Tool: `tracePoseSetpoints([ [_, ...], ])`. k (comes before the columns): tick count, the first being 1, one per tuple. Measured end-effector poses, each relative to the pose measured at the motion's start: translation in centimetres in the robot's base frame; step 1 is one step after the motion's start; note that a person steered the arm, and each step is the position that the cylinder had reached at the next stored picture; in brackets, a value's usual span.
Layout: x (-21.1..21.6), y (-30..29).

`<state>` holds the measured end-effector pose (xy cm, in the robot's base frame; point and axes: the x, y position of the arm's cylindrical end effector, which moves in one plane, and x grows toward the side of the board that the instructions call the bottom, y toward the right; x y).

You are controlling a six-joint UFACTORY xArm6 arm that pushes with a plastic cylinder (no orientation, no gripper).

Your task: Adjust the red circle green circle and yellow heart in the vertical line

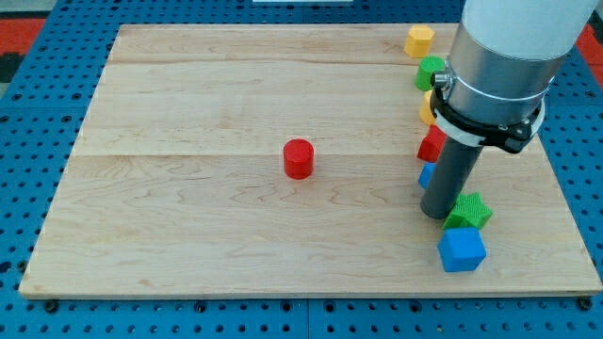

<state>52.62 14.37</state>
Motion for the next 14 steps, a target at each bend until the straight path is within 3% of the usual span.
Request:
tracePoseSetpoints([
  [2, -1.4, -15.4],
  [3, -5.0, -15.8],
  [4, -8.0, -12.5],
  [5, -13.1, -14.1],
  [7, -17.3, -21.6],
  [8, -19.0, -21.7],
  [9, -19.0, -13.4],
  [11, -19.0, -2.5],
  [12, -21.6, -0.9],
  [14, -21.8, 1.8],
])
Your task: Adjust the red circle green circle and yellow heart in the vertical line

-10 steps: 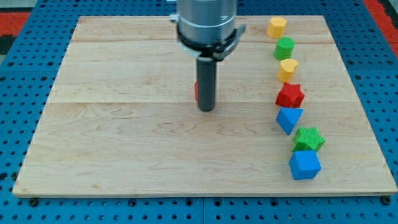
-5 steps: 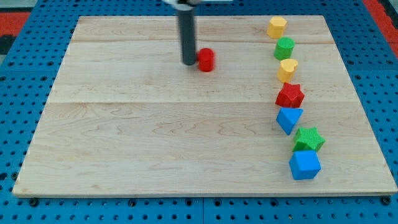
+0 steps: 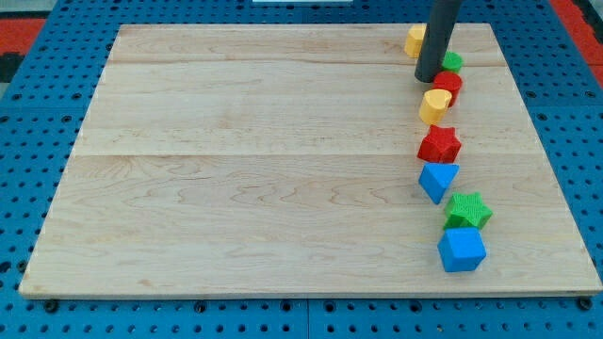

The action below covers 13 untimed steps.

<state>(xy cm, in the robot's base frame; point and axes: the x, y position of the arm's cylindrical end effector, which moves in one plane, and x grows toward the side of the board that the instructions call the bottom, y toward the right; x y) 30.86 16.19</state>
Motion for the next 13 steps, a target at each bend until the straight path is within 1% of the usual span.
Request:
tracePoseSetpoints([
  [1, 2.7, -1.4],
  [2, 5.4, 0.4],
  [3, 6.0, -0.6],
  [5, 6.0, 9.8],
  [7, 2.8, 6.1],
  [8, 2.4, 10.0],
  [9, 0.1, 8.7],
  [10, -0.3, 6.3],
  [11, -0.3, 5.3],
  [12, 0.2, 8.2],
  [13, 5.2, 14.7],
])
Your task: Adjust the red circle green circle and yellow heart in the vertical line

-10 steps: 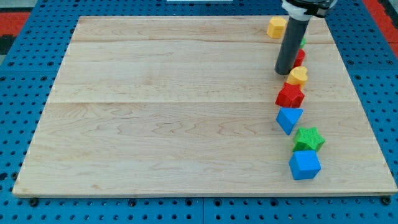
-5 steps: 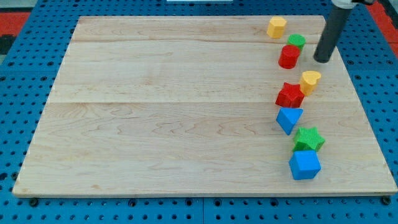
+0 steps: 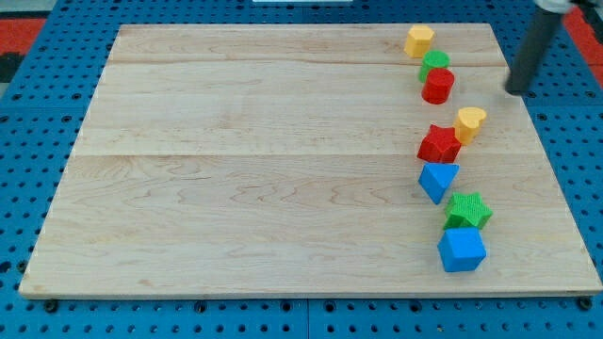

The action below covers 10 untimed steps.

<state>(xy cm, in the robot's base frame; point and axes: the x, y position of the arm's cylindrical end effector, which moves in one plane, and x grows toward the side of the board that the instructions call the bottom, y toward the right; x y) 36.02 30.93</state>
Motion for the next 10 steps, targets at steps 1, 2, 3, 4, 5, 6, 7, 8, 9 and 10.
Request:
tracePoseSetpoints([
  [1, 5.9, 1.3],
  [2, 6.5, -2.4],
  [3, 5.7, -3.9],
  [4, 4.8, -4.4],
  [5, 5.1, -5.9],
  [6, 6.4, -6.6],
  [7, 5.8, -10.2],
  [8, 3.9, -11.1],
  [9, 3.3, -7.4],
  [10, 0.3, -7.0],
])
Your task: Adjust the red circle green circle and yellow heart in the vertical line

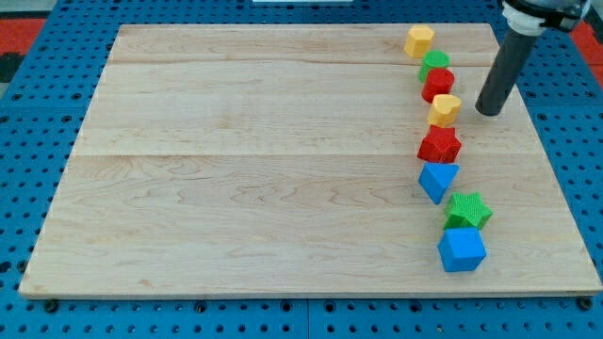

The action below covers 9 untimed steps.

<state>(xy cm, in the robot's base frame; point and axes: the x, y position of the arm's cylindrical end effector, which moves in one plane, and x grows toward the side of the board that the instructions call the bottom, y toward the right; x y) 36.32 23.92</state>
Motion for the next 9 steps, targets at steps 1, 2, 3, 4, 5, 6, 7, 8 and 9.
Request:
tracePoseSetpoints([
  [1, -1.8, -0.1],
  [2, -2.6, -0.8],
  [3, -2.7, -2.7],
  [4, -2.7, -3.1],
  [5, -4.1, -3.0],
  [6, -7.2, -2.6],
  [7, -7.8, -2.6],
  [8, -8.8, -0.2],
  [9, -13.5, 0.9],
])
